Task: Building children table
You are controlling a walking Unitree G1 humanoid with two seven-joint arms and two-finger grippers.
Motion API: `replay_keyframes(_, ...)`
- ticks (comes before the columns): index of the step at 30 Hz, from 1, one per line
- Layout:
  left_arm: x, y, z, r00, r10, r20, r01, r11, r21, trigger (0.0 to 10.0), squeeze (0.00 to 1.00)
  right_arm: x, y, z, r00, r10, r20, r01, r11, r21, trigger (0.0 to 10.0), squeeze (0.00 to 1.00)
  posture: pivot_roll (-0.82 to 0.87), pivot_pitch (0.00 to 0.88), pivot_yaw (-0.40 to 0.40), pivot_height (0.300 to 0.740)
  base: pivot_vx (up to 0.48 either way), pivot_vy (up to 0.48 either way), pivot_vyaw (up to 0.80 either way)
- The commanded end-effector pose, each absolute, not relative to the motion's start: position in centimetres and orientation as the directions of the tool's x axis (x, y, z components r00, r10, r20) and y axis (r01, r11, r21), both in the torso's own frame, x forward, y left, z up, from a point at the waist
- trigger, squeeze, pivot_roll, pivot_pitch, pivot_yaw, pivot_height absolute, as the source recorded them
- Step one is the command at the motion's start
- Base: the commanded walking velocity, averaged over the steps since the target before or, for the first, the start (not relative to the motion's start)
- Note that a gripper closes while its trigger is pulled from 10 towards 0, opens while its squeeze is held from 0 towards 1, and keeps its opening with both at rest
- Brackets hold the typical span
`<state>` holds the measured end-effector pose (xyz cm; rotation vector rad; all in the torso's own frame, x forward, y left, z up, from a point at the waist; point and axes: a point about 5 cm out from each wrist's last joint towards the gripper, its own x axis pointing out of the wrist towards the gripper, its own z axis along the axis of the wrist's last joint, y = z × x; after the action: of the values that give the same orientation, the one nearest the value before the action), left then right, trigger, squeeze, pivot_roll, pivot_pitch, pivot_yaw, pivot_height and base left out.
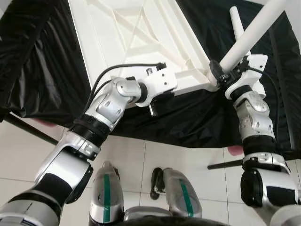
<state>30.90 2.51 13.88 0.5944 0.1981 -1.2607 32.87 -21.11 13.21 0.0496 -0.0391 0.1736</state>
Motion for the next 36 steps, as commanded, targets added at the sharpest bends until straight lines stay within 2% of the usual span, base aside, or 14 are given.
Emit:
replay_keyframes(1,30.2,1.5,13.8,0.258,-0.854,-0.452,0.944,0.125,0.305,10.0,0.0,33.0,-19.6,14.1,0.986,0.153,0.072,-0.158,0.985,0.074,10.0,0.0,0.08,0.004,-0.068,0.74,0.0,0.0,0.0)
replay_keyframes(6,30.1,1.4,13.8,0.257,-0.854,-0.452,0.945,0.124,0.302,10.0,0.0,32.8,-19.0,14.2,0.998,0.028,0.064,-0.035,0.992,0.123,10.0,0.0,0.09,0.008,-0.072,0.74,0.0,0.0,0.0)
replay_keyframes(7,30.1,1.4,13.8,0.258,-0.855,-0.451,0.945,0.127,0.301,10.0,0.0,32.4,-18.6,14.1,0.992,-0.121,0.039,0.114,0.983,0.141,10.0,0.0,0.09,0.011,-0.076,0.74,0.0,0.0,0.0)
replay_keyframes(8,30.1,1.4,13.8,0.258,-0.855,-0.451,0.945,0.127,0.301,10.0,0.0,32.4,-18.6,14.1,0.992,-0.121,0.039,0.114,0.983,0.141,10.0,0.0,0.09,0.011,-0.076,0.74,0.0,0.0,0.0)
replay_keyframes(14,30.1,1.5,13.8,0.267,-0.854,-0.447,0.944,0.138,0.301,10.0,0.0,31.5,-17.6,14.0,0.939,-0.345,-0.004,0.343,0.93,0.134,10.0,0.0,0.1,0.016,-0.085,0.74,0.0,0.0,0.0)
replay_keyframes(23,30.1,1.6,13.8,0.272,-0.853,-0.445,0.943,0.145,0.298,10.0,0.0,31.5,-17.7,14.4,0.923,-0.384,-0.004,0.382,0.916,0.121,10.0,0.0,0.09,0.022,-0.084,0.74,0.0,0.0,0.0)
replay_keyframes(24,30.2,1.6,13.8,0.273,-0.853,-0.445,0.943,0.146,0.298,10.0,0.0,31.5,-17.8,14.6,0.926,-0.378,0.007,0.374,0.92,0.12,10.0,1.0,0.09,0.024,-0.083,0.74,0.0,0.0,0.0)
replay_keyframes(36,30.1,1.6,13.7,0.272,-0.854,-0.443,0.945,0.149,0.293,10.0,0.0,31.4,-18.1,15.2,0.96,-0.269,0.071,0.258,0.957,0.133,10.0,1.0,0.09,0.031,-0.081,0.74,0.0,0.0,0.0)
